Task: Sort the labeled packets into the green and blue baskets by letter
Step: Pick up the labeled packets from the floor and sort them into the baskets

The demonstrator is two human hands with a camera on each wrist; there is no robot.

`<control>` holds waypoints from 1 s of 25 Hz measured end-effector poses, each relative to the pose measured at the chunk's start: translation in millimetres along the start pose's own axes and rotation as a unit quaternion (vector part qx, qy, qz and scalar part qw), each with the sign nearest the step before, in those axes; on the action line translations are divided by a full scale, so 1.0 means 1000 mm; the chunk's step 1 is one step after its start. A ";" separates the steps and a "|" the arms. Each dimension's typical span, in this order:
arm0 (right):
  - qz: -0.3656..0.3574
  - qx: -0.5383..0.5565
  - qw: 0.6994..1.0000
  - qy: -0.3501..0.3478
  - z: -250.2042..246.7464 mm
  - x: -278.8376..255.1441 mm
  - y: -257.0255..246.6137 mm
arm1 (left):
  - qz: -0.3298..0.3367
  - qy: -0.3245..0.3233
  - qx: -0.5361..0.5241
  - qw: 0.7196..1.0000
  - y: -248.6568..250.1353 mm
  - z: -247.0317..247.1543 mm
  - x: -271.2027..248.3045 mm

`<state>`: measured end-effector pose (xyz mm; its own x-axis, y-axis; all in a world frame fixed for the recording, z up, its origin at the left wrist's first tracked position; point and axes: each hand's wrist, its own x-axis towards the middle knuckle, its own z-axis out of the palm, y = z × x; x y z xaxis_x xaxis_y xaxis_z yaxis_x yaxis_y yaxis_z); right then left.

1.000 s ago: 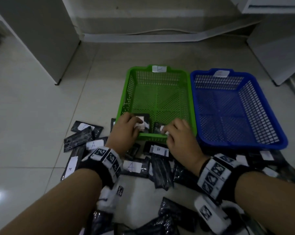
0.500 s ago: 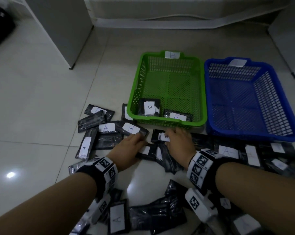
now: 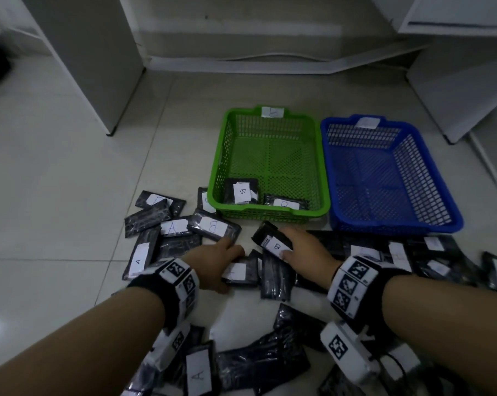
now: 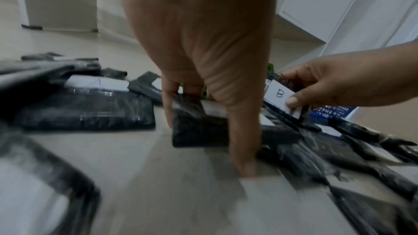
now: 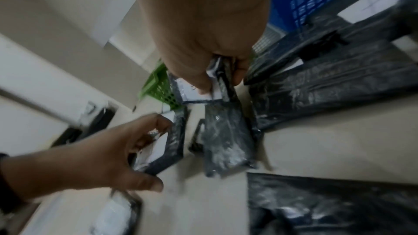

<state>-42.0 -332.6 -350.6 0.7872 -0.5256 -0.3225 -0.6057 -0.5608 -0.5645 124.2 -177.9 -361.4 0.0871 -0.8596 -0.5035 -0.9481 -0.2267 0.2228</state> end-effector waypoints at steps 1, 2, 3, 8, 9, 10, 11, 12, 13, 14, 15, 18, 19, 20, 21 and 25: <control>-0.006 0.036 0.999 0.016 -0.007 -0.002 -0.005 | 0.011 -0.010 0.007 1.000 -0.003 -0.011 0.000; -0.011 0.063 0.997 0.040 -0.016 -0.002 -0.012 | 0.017 -0.012 0.011 1.000 -0.006 -0.023 -0.002; -0.015 0.079 0.995 0.064 -0.026 -0.001 -0.019 | 0.020 -0.007 -0.004 1.000 -0.009 -0.034 -0.004; 0.021 0.075 0.989 0.123 -0.081 0.022 -0.054 | 0.028 0.111 -0.191 0.975 -0.017 -0.072 -0.016; 0.031 0.057 0.992 0.109 -0.092 0.029 -0.058 | 0.020 0.144 -0.202 0.969 -0.016 -0.076 -0.018; 0.041 0.040 0.994 0.096 -0.102 0.035 -0.060 | 0.013 0.171 -0.210 0.963 -0.014 -0.080 -0.020; 0.049 0.029 0.994 0.092 -0.108 0.040 -0.058 | 0.010 0.195 -0.213 0.957 -0.013 -0.082 -0.019; 0.052 0.024 0.994 0.092 -0.113 0.046 -0.053 | 0.003 0.218 -0.214 0.952 -0.012 -0.085 -0.018; 0.054 0.018 0.994 0.091 -0.113 0.052 -0.047 | -0.005 0.240 -0.211 0.948 -0.013 -0.086 -0.016; 0.056 0.008 0.995 0.083 -0.110 0.057 -0.040 | -0.011 0.254 -0.209 0.944 -0.014 -0.086 -0.015; 0.049 -0.011 0.997 0.065 -0.105 0.062 -0.032 | -0.017 0.265 -0.206 0.942 -0.015 -0.087 -0.013; 0.022 -0.071 0.997 -0.010 -0.086 0.074 -0.009 | -0.020 0.272 -0.172 0.946 -0.009 -0.093 -0.008; 0.020 -0.093 0.995 -0.033 -0.081 0.077 -0.005 | -0.023 0.257 -0.146 0.955 -0.007 -0.098 -0.006; 0.013 -0.114 0.992 -0.050 -0.078 0.080 -0.001 | -0.032 0.237 -0.117 0.964 -0.004 -0.103 -0.002; 0.005 -0.135 0.989 -0.061 -0.076 0.082 0.003 | -0.043 0.222 -0.094 0.970 -0.001 -0.108 0.002; -0.052 -0.086 0.995 0.004 -0.088 0.077 0.030 | -0.071 0.238 -0.124 0.961 0.031 -0.119 0.034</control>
<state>-9.7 -446.4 -326.1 0.8464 -0.4635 -0.2622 -0.5319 -0.7138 -0.4555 134.6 -269.1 -272.4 0.3955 -0.9110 -0.1171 -0.8201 -0.4076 0.4016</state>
